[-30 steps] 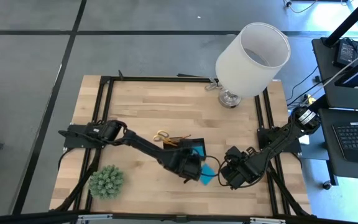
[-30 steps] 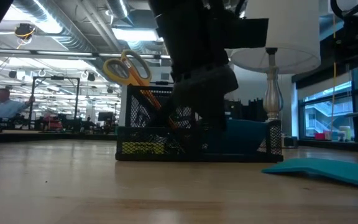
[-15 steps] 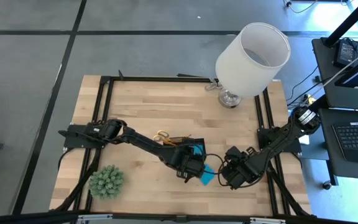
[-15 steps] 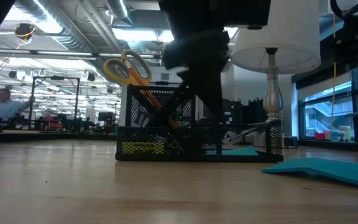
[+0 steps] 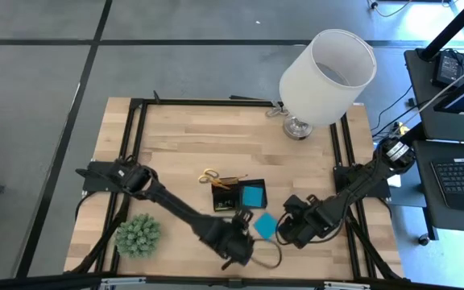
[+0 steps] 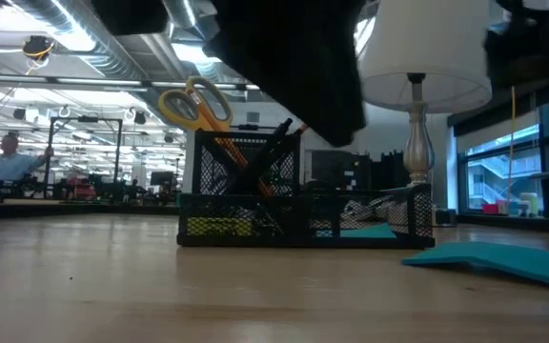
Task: Pick and place office supplies into organizer
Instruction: Put the blue sticky notes into the desk organizer
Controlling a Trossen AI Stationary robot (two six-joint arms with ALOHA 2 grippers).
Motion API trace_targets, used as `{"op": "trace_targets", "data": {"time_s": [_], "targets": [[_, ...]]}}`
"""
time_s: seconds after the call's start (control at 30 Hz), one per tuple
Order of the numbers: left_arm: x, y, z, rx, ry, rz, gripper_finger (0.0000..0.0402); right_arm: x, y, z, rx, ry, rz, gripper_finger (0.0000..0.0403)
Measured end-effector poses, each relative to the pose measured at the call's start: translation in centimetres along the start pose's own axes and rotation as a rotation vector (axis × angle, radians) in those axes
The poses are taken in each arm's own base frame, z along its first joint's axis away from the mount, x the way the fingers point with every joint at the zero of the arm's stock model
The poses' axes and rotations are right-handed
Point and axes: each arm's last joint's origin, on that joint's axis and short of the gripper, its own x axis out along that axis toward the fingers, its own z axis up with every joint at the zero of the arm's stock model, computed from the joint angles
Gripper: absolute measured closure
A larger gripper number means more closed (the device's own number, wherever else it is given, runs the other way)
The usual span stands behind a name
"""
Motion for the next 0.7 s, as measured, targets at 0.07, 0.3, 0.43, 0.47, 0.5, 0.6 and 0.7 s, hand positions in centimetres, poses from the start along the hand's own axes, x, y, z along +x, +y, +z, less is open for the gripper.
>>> {"op": "trace_targets", "data": {"time_s": [0.07,0.3,0.43,0.47,0.5,0.6,0.7], "targets": [[0.0,-0.9,0.2,0.009,-0.031,0.049,0.0274,0.1,0.6,0.5,-0.027,-0.012,0.064,0.0232],[2.4,-2.2,0.3,0.035,-0.179,0.107,0.0274,0.4,1.7,2.1,-0.057,-0.021,0.185,0.0232],[3.5,-2.7,0.1,0.121,-0.229,0.18,0.0274,0.5,1.6,2.4,-0.067,0.003,0.183,0.0232],[3.7,-2.7,0.0,0.138,-0.237,0.198,0.0274,0.6,1.6,2.4,-0.076,0.016,0.18,0.0232],[3.9,-2.7,0.0,0.147,-0.245,0.213,0.0274,0.6,1.6,2.4,-0.091,0.035,0.183,0.0232],[4.8,-2.7,-0.4,0.159,-0.275,0.238,0.0274,0.6,1.6,2.2,-0.123,0.077,0.197,0.0232],[5.1,-2.6,-0.7,0.172,-0.267,0.235,0.0274,0.6,1.6,2.3,-0.125,0.093,0.201,0.0232]]}}
